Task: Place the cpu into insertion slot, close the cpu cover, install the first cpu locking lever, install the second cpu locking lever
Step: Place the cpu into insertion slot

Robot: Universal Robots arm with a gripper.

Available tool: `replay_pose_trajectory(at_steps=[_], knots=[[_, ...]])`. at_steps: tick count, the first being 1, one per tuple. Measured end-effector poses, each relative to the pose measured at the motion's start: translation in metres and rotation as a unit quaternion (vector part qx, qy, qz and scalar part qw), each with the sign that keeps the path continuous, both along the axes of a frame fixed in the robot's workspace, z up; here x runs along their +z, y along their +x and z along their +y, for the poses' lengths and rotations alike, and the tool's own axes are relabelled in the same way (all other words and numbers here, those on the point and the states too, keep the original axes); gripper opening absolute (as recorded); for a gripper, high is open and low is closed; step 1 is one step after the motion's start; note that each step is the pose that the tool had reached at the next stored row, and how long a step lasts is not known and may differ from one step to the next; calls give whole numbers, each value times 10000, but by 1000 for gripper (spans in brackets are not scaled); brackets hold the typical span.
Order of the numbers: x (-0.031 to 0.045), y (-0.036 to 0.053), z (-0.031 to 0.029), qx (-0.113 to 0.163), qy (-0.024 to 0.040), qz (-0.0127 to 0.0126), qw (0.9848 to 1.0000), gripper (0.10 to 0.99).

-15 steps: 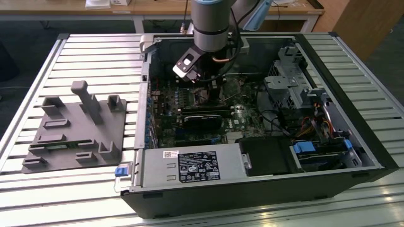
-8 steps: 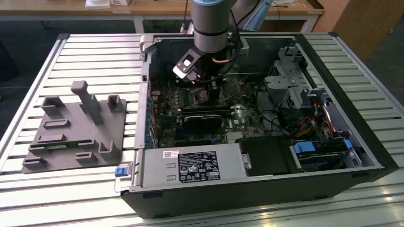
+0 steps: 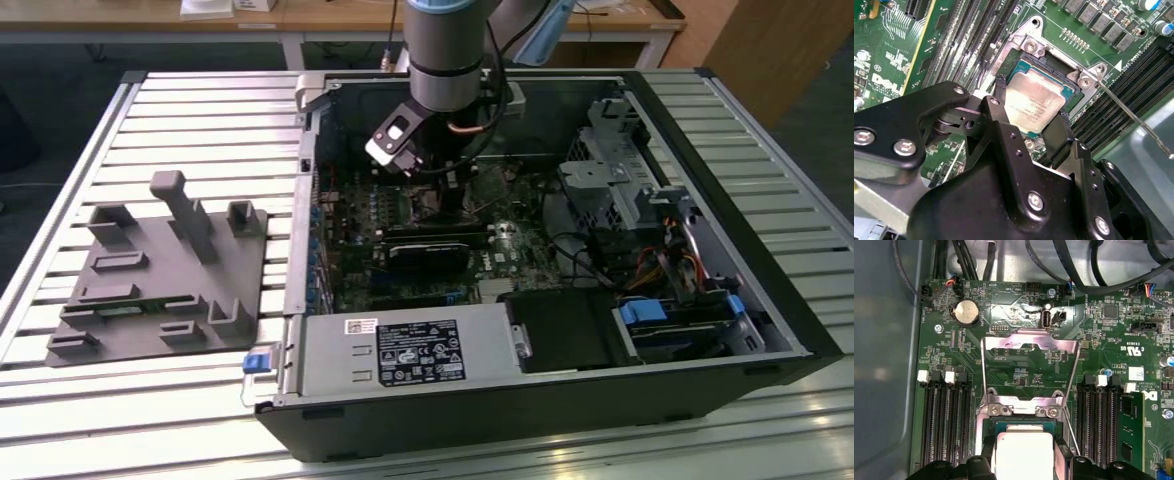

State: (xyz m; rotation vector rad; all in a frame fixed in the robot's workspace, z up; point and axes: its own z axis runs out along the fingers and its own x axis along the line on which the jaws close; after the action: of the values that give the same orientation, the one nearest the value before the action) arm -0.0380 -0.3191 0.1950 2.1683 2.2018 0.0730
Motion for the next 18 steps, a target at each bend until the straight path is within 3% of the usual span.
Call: replay_pose_trajectory(at_steps=[13,14,18], knots=[[-38,1,2,-6,4,2,10000,549],[-38,1,2,-6,3,3,10000,612],[-28,-1,0,-7,-2,6,10000,612]])
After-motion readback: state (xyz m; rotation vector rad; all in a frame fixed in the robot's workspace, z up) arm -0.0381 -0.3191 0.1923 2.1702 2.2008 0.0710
